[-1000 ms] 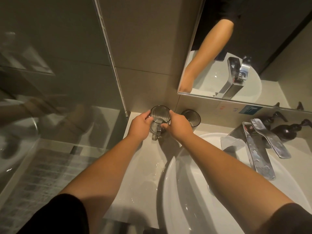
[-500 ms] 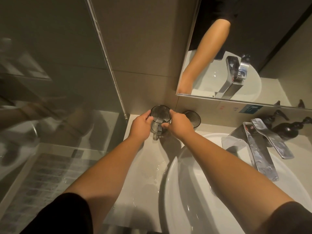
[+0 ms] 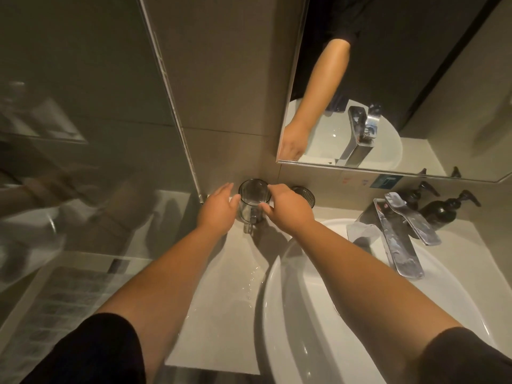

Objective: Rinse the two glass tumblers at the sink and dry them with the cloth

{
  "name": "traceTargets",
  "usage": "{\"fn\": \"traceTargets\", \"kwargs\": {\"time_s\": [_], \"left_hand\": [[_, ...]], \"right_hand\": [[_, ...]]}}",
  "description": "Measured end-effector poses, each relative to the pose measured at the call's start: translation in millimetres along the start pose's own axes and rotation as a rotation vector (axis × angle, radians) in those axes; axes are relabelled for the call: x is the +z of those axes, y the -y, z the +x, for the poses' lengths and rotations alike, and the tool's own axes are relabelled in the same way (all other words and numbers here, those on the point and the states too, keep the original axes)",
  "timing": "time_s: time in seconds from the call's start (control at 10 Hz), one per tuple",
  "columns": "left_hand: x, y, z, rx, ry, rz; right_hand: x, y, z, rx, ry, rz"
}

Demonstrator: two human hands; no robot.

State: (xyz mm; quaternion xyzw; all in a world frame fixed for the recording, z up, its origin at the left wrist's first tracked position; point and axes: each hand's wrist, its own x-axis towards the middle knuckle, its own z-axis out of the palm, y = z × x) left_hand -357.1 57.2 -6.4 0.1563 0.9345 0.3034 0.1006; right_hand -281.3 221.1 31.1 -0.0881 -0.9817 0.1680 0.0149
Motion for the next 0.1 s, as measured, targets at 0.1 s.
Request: {"fn": "traceTargets", "kwargs": {"time_s": [0.1], "left_hand": [[-4.3,-7.8,-19.4,0.093,-0.078,0.185]], "right_hand": [[-10.1,-3.5,-16.7,-0.051,-0.103,-0.079]]}}
